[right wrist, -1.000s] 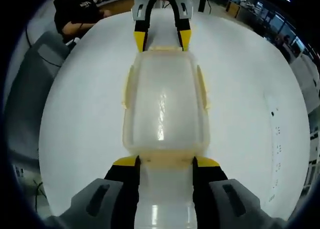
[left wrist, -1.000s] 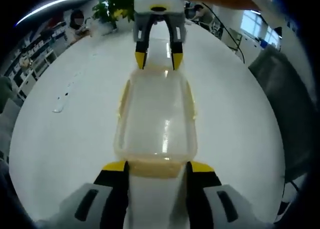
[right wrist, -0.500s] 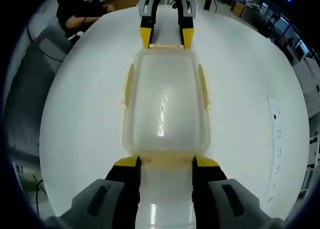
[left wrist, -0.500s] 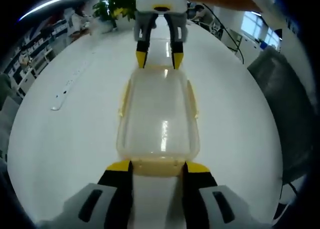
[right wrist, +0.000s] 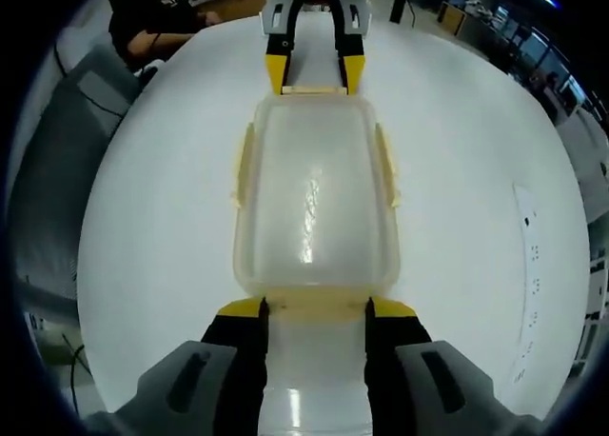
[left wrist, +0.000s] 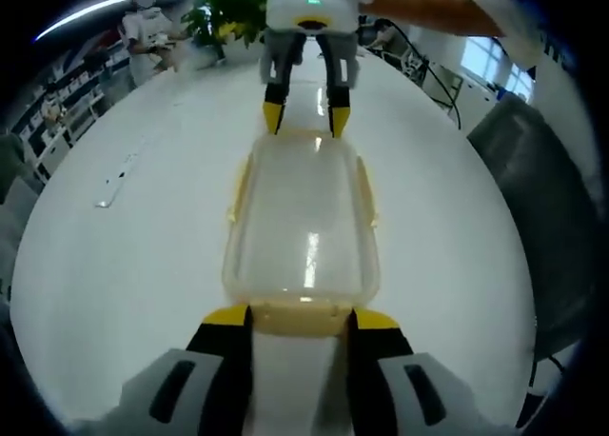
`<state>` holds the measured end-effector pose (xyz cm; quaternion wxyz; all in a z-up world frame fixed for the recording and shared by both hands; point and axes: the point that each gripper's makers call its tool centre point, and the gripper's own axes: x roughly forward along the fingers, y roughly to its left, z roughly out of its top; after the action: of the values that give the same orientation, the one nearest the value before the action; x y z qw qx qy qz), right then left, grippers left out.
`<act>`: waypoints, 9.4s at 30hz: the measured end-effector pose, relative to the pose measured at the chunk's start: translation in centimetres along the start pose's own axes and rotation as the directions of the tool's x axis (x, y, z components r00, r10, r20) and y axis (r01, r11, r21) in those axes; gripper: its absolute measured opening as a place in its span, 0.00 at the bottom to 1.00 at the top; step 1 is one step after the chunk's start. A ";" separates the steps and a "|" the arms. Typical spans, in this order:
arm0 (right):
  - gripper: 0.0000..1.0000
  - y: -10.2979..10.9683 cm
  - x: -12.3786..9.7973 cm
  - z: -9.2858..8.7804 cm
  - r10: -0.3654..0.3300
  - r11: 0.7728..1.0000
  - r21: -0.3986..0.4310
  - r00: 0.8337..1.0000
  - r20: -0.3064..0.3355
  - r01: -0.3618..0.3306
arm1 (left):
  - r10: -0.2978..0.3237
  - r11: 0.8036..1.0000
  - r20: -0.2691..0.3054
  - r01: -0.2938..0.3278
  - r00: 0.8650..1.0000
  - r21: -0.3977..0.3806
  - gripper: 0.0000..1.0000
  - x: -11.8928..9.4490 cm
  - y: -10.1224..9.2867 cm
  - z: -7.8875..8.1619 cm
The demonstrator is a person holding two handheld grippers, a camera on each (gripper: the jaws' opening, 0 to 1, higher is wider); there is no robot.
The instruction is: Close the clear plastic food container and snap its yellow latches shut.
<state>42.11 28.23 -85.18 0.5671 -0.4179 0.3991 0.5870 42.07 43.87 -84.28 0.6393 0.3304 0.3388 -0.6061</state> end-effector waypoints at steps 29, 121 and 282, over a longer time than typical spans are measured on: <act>0.37 3.4 -8.9 -0.9 -0.079 0.997 -0.024 0.997 0.027 0.079 | 0.040 0.999 0.030 -0.040 0.999 0.001 0.33 -4.1 -3.0 6.9; 0.43 1.7 -11.8 -23.5 -0.038 0.986 0.163 0.999 -0.026 0.042 | 0.039 0.996 -0.159 -0.051 0.987 -0.072 0.27 9.1 0.9 20.8; 0.21 -0.7 -13.5 -18.1 -0.219 0.272 0.943 0.942 0.256 -0.193 | 0.018 0.193 0.054 0.049 0.998 -0.980 0.01 6.9 0.2 20.5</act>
<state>43.57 6.66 -78.47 0.7669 0.1132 0.5647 0.2832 43.19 23.00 -78.76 0.7063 -0.1704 0.6327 -0.2679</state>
